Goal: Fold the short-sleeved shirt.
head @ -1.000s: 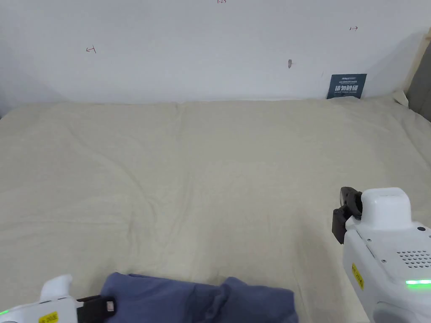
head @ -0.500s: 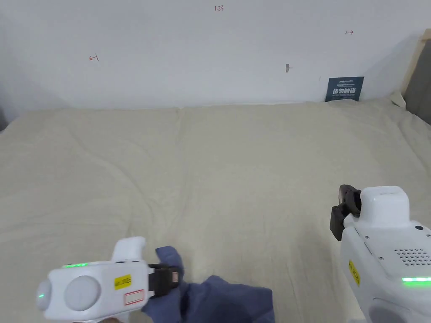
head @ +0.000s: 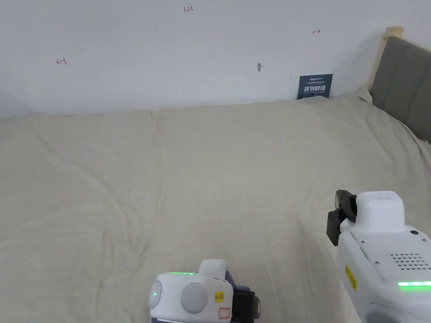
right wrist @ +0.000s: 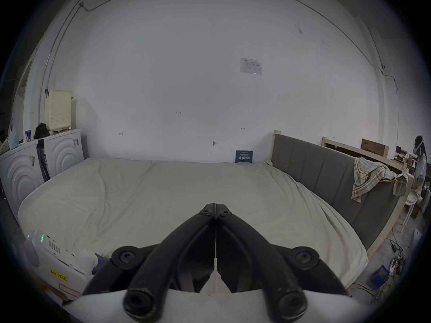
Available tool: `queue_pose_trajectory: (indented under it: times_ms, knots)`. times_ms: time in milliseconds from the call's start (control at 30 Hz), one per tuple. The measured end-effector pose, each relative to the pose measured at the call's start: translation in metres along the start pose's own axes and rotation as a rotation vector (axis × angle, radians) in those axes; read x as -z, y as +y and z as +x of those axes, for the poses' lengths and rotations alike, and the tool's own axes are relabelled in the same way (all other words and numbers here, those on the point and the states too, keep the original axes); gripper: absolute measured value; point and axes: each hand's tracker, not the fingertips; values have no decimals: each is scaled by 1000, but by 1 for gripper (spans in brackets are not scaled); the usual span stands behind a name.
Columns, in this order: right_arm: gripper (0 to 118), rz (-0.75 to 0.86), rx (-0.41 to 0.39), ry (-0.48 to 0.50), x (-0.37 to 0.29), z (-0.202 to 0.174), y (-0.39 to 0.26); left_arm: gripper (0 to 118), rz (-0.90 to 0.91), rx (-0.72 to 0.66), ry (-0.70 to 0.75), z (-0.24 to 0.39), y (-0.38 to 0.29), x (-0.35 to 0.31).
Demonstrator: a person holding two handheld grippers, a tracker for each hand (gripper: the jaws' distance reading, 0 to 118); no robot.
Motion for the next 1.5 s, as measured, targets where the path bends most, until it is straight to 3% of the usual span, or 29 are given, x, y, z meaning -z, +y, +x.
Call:
queue_pose_trajectory:
  times_ms: [167, 333, 367, 467, 500, 600, 800, 1133, 1333, 1500]
  knots:
    - [0, 0, 7, -11, 0, 4, 1, 94, 138, -15, -44, -2, 2, -34]
    - [0, 9, 10, -6, 0, 3, 5, 92, 373, 76, 72, -11, -8, -77]
    - [0, 10, 9, -4, 1, 2, 6, 85, 422, 85, 94, -14, -11, -84]
    - [0, 12, 10, 3, 2, 1, 7, 7, 504, 59, 119, -28, -18, -91]
    - [0, 11, 10, 4, 2, 0, 7, 2, 521, 35, 148, -32, -21, -91]
    - [0, 11, 10, 8, 3, 0, 7, 1, 517, 54, 214, -35, -27, -80]
    - [0, -6, 4, 15, 5, 2, 5, 1, 395, 133, 194, -18, -42, -22]
    - [0, -40, -1, -30, 7, 15, -4, 0, 178, 128, 165, -5, -49, 79]
    - [0, -57, -3, -41, 8, 16, -7, 0, 211, 181, 237, 13, -55, 82]
    - [0, -35, 3, -25, -4, 7, -1, 0, 270, 175, 181, 10, -51, 54]
